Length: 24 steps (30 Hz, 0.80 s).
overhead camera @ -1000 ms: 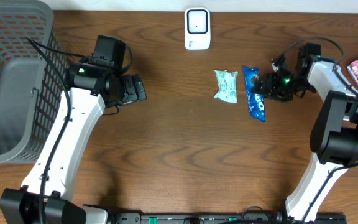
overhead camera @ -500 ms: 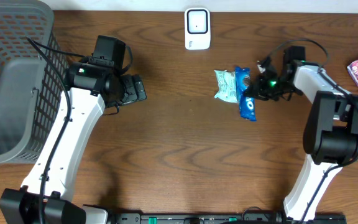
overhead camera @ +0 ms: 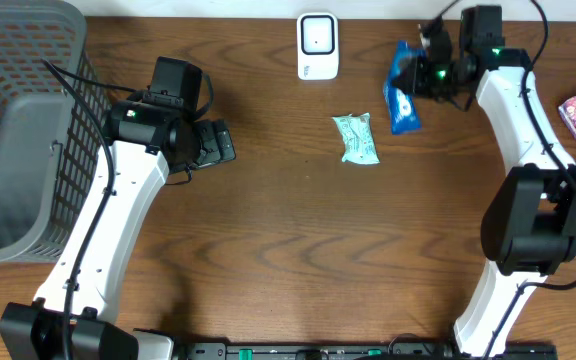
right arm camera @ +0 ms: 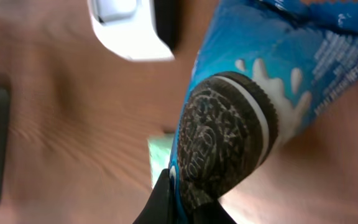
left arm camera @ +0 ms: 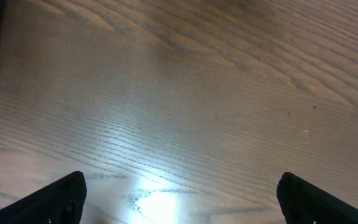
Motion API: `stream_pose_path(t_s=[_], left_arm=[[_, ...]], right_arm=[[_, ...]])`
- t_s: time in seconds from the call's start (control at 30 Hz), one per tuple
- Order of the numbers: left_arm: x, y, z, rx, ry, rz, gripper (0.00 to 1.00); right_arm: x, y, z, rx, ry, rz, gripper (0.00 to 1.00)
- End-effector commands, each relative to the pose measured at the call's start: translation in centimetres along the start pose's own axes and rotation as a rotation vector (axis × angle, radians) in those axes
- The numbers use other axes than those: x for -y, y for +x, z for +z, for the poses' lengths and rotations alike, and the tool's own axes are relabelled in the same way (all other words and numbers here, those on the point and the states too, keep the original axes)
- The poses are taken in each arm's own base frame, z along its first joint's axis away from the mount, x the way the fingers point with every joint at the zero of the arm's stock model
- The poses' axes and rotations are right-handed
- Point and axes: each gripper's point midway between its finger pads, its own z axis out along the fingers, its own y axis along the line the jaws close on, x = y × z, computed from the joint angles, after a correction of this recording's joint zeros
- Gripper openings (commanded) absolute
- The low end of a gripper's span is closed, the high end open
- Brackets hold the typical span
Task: Scan the item barcode
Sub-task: 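Lift the Oreo pack and hold it in front of the scanner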
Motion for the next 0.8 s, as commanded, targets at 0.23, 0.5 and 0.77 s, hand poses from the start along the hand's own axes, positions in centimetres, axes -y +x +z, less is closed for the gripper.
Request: stream_pose_path(t_s=[0.23, 0.5, 0.77], left_arm=[[-0.4, 0.0, 0.1, -0.001, -0.016, 0.014, 0.98], [-0.4, 0.0, 0.1, -0.001, -0.016, 0.014, 0.98], [-0.4, 0.0, 0.1, -0.001, -0.016, 0.014, 0.98]], right_arm=[[-11.1, -6.5, 3.1, 0.333, 0.047, -0.177, 0.01], [-13.1, -4.9, 8.6, 0.317, -0.002, -0.134, 0.01], [-11.8, -4.7, 9.3, 0.283, 0.022, -0.144, 0.01]])
